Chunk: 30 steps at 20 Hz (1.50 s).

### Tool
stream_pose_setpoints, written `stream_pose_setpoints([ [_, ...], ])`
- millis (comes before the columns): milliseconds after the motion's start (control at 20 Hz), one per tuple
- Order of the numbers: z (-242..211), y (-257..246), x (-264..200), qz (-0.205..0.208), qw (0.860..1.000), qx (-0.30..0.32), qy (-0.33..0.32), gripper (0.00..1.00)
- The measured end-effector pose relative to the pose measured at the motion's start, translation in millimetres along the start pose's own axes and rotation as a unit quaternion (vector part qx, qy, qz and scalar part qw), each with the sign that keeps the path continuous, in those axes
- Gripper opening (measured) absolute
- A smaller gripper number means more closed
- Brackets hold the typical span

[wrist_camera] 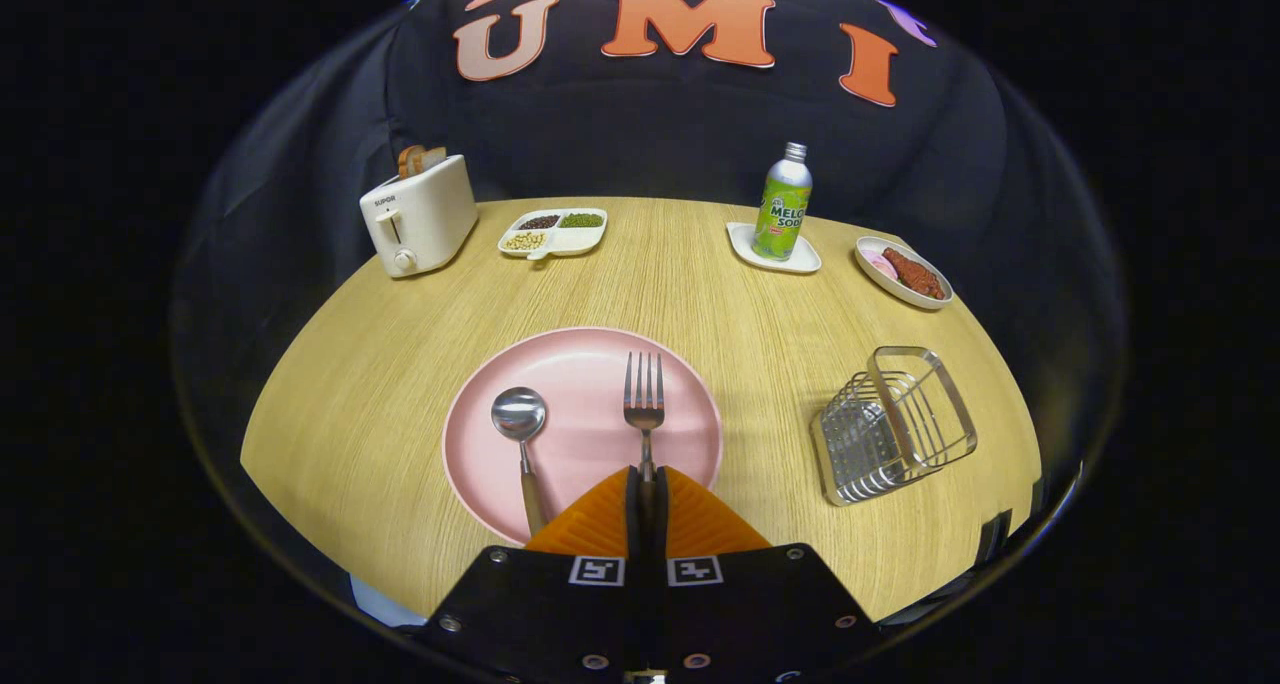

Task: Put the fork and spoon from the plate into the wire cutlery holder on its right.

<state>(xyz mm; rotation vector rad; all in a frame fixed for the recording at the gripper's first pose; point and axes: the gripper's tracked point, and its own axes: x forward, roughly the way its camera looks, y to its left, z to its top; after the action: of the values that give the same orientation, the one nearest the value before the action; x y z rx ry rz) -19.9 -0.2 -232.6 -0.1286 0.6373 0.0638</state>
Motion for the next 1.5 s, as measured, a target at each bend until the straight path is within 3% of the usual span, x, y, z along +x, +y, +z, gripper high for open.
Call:
stream_pose_setpoints([
  [750, 34.3, -131.5, -80.8, -0.037, 0.993, -0.061, 0.099, 0.01],
  [1100, 4.8, -161.3, -76.1, -0.031, 0.974, -0.066, 0.214, 0.02],
  [1500, 19.0, -162.2, -51.0, -0.021, 0.956, -0.101, 0.273, 0.03],
])
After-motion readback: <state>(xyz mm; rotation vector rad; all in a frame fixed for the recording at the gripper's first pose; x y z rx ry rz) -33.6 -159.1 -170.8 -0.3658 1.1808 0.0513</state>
